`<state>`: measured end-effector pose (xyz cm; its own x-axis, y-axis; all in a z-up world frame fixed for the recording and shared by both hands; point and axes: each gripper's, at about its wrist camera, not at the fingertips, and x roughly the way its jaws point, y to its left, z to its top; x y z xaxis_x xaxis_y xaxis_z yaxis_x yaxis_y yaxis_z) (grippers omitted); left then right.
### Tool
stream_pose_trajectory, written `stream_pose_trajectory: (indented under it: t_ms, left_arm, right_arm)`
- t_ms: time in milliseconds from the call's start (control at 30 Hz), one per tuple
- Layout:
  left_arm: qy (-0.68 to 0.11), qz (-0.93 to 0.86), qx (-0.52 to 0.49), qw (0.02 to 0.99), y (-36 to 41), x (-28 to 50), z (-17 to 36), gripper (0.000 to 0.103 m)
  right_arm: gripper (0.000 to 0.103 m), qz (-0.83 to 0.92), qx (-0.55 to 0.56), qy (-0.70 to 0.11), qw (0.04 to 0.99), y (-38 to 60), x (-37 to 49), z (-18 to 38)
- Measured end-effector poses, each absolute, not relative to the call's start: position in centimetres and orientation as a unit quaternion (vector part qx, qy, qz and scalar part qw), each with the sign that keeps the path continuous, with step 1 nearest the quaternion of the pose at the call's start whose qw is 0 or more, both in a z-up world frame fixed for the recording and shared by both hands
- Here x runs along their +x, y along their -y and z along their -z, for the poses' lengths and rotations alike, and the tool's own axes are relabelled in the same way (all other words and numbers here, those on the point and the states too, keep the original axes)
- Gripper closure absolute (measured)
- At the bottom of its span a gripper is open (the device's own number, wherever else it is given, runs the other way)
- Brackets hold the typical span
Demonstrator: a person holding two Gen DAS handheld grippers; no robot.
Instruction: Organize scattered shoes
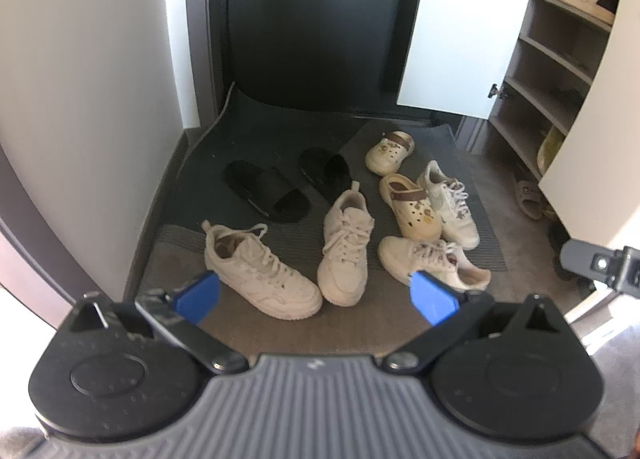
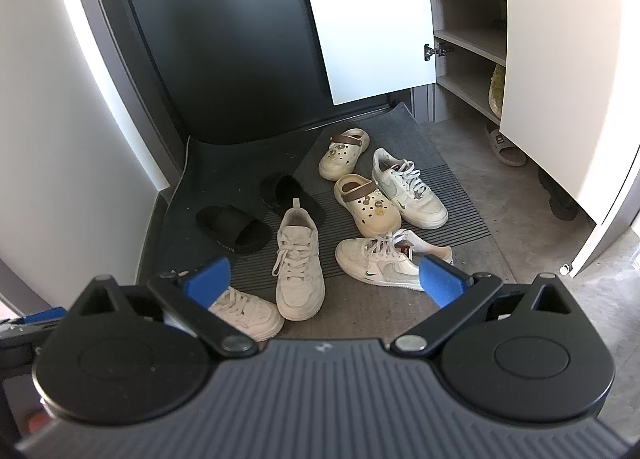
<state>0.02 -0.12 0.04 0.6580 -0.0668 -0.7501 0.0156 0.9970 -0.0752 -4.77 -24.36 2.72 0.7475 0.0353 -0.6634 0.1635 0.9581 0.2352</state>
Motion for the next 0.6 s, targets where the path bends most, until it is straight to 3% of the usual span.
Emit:
stream_pose_trajectory:
  t_ms: [300,600]
  left_arm:
    - [-0.389,0.066,-0.049,0.917,-3.3,-2.0,-0.8,0.001]
    - [-0.474,0.122,0.03,0.871,-6.0,0.7,1.4,0.002]
  right_arm:
    - [0.0,0.024,0.155,-0.34,0.927,23.6,-5.7,-3.4]
    - [0.0,-0.003,0.179,-0.338,0.924,21.7,-7.9,-4.1]
